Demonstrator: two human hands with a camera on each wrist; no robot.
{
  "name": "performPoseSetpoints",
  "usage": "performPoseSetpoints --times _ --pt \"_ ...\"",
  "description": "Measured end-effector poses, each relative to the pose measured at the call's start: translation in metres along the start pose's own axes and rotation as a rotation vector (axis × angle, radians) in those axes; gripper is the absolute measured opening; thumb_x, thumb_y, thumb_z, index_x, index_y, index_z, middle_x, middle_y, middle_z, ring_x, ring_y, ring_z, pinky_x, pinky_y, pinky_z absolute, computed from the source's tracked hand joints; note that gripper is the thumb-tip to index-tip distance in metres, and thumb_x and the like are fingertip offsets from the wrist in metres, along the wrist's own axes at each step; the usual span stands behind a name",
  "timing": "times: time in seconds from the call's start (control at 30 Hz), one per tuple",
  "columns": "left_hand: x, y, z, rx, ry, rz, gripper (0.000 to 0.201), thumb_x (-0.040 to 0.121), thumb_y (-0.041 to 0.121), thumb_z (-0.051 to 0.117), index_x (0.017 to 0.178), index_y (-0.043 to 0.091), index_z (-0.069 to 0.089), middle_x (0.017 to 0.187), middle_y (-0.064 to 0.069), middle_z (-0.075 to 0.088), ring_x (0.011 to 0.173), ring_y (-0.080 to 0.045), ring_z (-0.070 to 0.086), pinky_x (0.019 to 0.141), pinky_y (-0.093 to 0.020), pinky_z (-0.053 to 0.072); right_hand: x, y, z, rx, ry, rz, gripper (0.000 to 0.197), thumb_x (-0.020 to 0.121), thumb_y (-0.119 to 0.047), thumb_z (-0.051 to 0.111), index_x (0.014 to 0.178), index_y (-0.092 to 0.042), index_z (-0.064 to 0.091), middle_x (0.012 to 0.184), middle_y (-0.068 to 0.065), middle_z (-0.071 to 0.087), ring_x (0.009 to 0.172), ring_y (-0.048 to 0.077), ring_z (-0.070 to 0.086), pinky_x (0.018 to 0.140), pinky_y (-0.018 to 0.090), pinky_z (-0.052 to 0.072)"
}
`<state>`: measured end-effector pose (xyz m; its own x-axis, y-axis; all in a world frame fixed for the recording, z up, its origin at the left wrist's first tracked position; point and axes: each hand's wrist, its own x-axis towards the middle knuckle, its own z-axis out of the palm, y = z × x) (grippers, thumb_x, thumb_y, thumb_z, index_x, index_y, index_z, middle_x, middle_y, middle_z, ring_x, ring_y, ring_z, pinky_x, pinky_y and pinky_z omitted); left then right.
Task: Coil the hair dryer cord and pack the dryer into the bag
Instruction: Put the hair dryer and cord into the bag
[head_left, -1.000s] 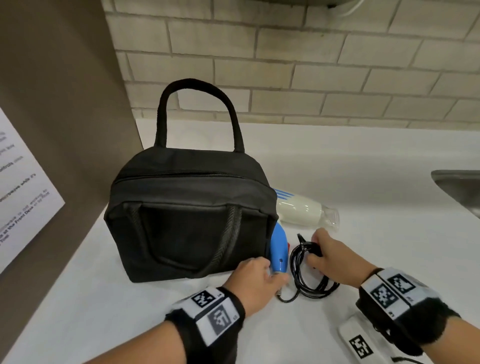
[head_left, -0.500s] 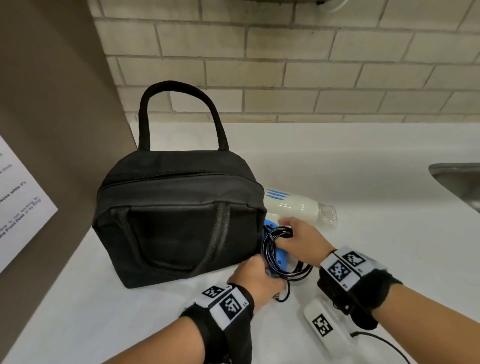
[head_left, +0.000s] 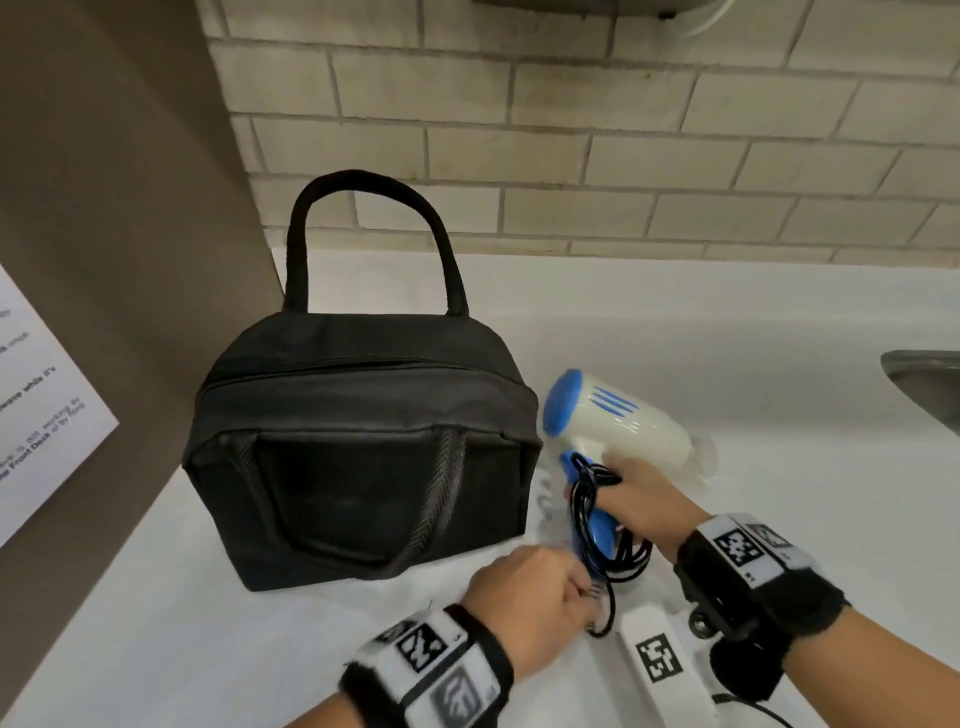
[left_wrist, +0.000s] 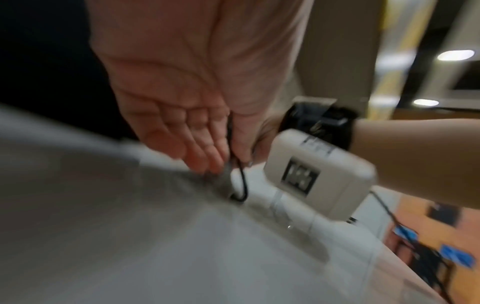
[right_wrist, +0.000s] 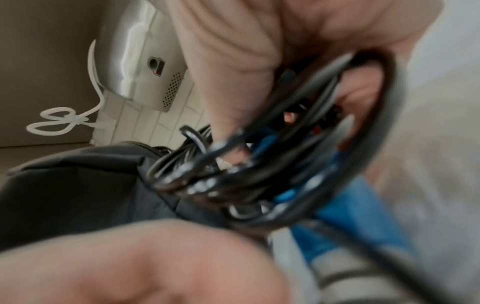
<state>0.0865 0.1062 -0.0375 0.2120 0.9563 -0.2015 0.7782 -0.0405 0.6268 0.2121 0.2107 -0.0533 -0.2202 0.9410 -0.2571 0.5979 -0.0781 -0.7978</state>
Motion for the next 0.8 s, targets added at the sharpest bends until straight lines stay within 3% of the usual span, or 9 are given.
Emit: performPoseSetpoints --times 0.07,0.13,0.23,0.33,0.47,0.57,0.63,0.7,0.8 --pt "-0.021 0.008 -0.014 0.102 -0.023 0.224 0.023 0.083 0.039 0.053 0.103 0.028 0.058 0.108 0.009 0.062 0.096 -0.007 0.056 0.080 -0.023 0.040 -0.002 0.008 -0.006 0.007 0.017 0.003 0.016 0.073 -0.005 0.057 0.083 0.006 0.052 0.080 0.028 0.062 0.072 0.026 0.057 0.074 0.048 0.051" --pt "-0.047 0.013 -0.037 0.119 0.036 0.420 0.024 0.085 0.045 0.048 0.106 0.036 0.053 0.105 0.017 0.056 0.085 0.011 0.049 0.075 -0.012 0.038 -0.006 0.011 -0.016 -0.015 0.038 -0.031 0.012 0.073 -0.003 0.057 0.071 -0.005 0.045 0.072 0.020 0.054 0.069 0.022 0.053 0.066 0.044 0.047" --pt "-0.081 0.007 -0.081 0.146 0.240 0.600 0.019 0.085 0.050 0.045 0.096 0.040 0.057 0.086 0.019 0.058 0.073 0.014 0.050 0.066 -0.010 0.047 -0.011 0.003 -0.040 -0.122 0.102 -0.137 0.023 0.064 -0.013 0.056 0.069 -0.023 0.037 0.077 0.024 0.062 0.076 0.035 0.063 0.073 0.050 0.049" --pt "-0.099 -0.027 -0.127 0.191 0.480 0.488 0.020 0.082 0.056 0.047 0.098 0.049 0.057 0.091 0.030 0.056 0.078 0.013 0.053 0.069 -0.003 0.042 -0.023 -0.032 -0.065 -0.300 0.166 -0.305 0.034 0.070 -0.012 0.063 0.069 -0.031 0.034 0.069 0.010 0.060 0.070 0.035 0.058 0.070 0.047 0.048" --pt "-0.111 -0.081 -0.183 0.235 0.585 0.150 0.052 0.059 0.067 0.064 0.108 0.057 0.048 0.110 0.038 0.051 0.104 0.010 0.048 0.095 -0.023 0.042 -0.040 -0.102 -0.079 -0.420 0.203 -0.604 0.040 0.074 -0.011 0.066 0.066 -0.032 0.032 0.053 -0.007 0.045 0.053 0.008 0.045 0.053 0.022 0.037" --pt "-0.109 -0.079 -0.196 0.281 0.505 0.058 0.075 0.032 0.091 0.048 0.103 0.070 0.035 0.107 0.050 0.040 0.106 0.026 0.029 0.093 -0.019 0.031 -0.046 -0.151 -0.072 -0.469 0.140 -0.761 0.039 0.073 -0.016 0.068 0.067 -0.032 0.033 0.054 -0.012 0.053 0.054 0.000 0.047 0.052 0.014 0.036" --pt "-0.101 -0.070 -0.191 0.314 0.414 0.018 0.086 0.024 0.090 0.048 0.104 0.062 0.035 0.104 0.047 0.034 0.105 0.028 0.021 0.093 -0.021 0.028 -0.046 -0.180 -0.062 -0.497 0.082 -0.847 0.031 0.074 -0.021 0.068 0.076 -0.028 0.037 0.060 -0.009 0.055 0.058 0.010 0.047 0.054 0.023 0.037" --pt "-0.090 -0.065 -0.188 0.419 0.346 -0.001 0.079 0.036 0.079 0.047 0.110 0.055 0.038 0.101 0.041 0.033 0.101 0.018 0.028 0.088 -0.017 0.023 -0.042 -0.204 -0.047 -0.537 0.025 -0.933 0.032 0.074 -0.025 0.066 0.085 -0.024 0.036 0.064 -0.007 0.049 0.059 0.017 0.043 0.058 0.033 0.034" --pt "-0.078 -0.059 -0.186 0.528 0.317 -0.005 0.058 0.050 0.063 0.047 0.105 0.045 0.048 0.094 0.025 0.046 0.098 -0.001 0.038 0.084 -0.020 0.025 -0.032 -0.229 -0.020 -0.644 -0.076 -1.006 0.038 0.075 -0.030 0.065 0.089 -0.026 0.030 0.062 -0.016 0.037 0.056 0.010 0.039 0.055 0.026 0.027"
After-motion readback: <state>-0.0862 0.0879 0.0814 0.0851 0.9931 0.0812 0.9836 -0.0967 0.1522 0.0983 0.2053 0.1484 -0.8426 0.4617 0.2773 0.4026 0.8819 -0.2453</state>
